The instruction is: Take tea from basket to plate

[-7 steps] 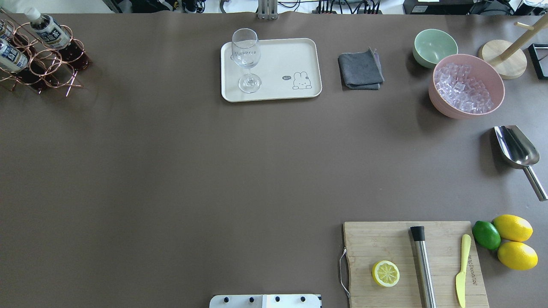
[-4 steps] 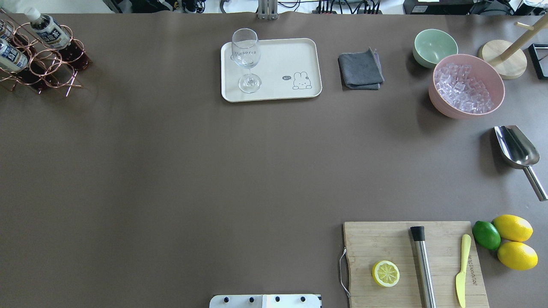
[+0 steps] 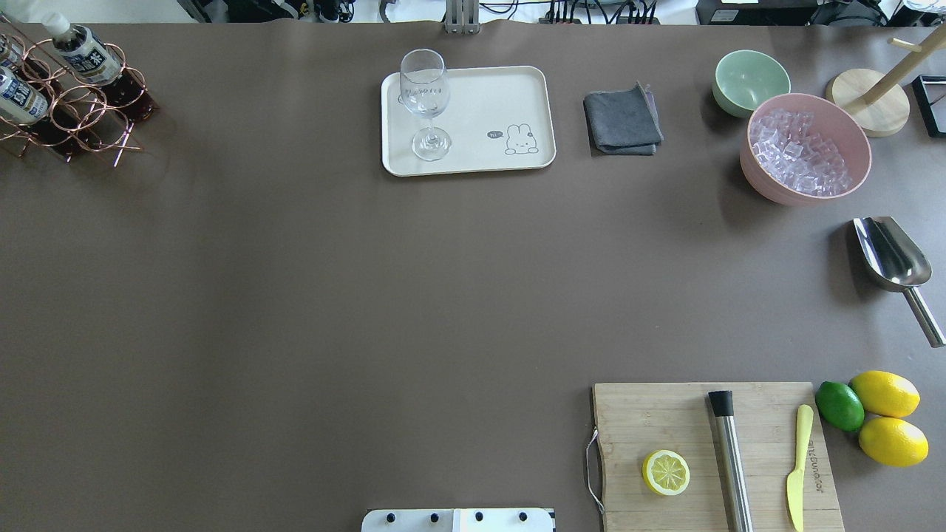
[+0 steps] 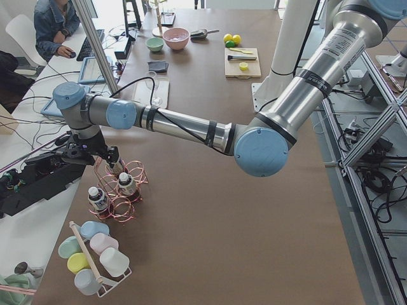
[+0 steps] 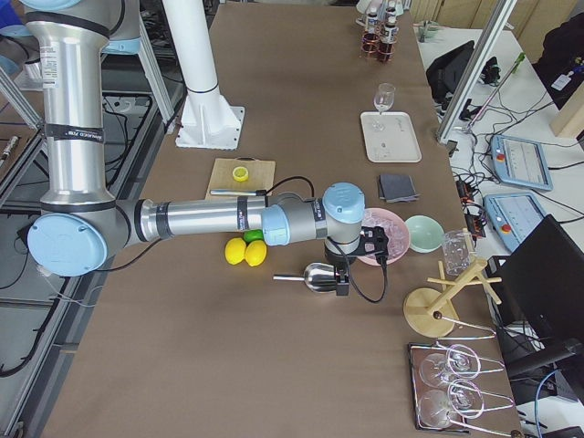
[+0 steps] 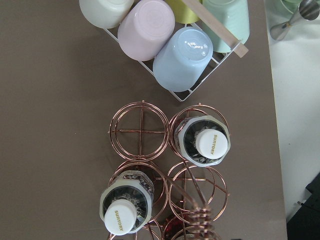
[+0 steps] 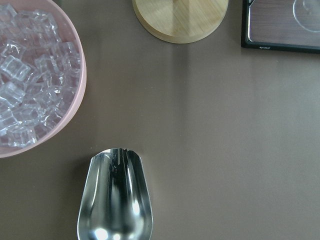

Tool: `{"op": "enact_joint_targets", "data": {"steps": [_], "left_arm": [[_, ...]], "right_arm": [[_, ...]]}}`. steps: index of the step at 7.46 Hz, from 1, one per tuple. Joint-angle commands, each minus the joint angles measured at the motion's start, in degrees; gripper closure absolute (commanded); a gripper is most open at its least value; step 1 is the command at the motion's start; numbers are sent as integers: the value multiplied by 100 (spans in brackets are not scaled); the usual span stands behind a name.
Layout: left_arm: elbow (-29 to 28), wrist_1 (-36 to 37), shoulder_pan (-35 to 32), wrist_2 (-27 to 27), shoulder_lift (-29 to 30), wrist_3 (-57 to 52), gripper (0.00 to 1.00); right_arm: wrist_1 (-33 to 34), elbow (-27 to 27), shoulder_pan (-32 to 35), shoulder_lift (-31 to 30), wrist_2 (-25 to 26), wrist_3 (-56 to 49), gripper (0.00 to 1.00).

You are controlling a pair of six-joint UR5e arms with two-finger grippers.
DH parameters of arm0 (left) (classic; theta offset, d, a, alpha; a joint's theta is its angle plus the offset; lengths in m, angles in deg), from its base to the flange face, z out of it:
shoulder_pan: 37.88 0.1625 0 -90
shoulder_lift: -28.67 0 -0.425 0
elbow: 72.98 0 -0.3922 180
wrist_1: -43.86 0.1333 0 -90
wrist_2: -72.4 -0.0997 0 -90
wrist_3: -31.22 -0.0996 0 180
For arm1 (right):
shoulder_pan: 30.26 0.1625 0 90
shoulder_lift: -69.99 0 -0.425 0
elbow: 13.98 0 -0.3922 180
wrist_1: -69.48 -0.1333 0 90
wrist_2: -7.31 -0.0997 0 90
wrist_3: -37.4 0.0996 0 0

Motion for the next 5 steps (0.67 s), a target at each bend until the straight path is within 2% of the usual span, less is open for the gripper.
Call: {"op": "enact_joint_targets", "data": {"steps": [1, 3, 4, 5], "left_arm": [[-48, -199, 13, -5, -12, 144, 34], [-180, -516, 48, -5, -12, 285, 34], [-198, -526, 57, -13, -4, 382, 60], [-198, -526, 75, -92, 23, 470, 100]], "right_arm": [[0, 20, -7, 1, 39, 0, 3], [0, 20, -7, 1, 39, 0, 3], [0, 20, -7, 10, 39, 0, 4], [0, 29, -15, 10, 39, 0, 3]]}}
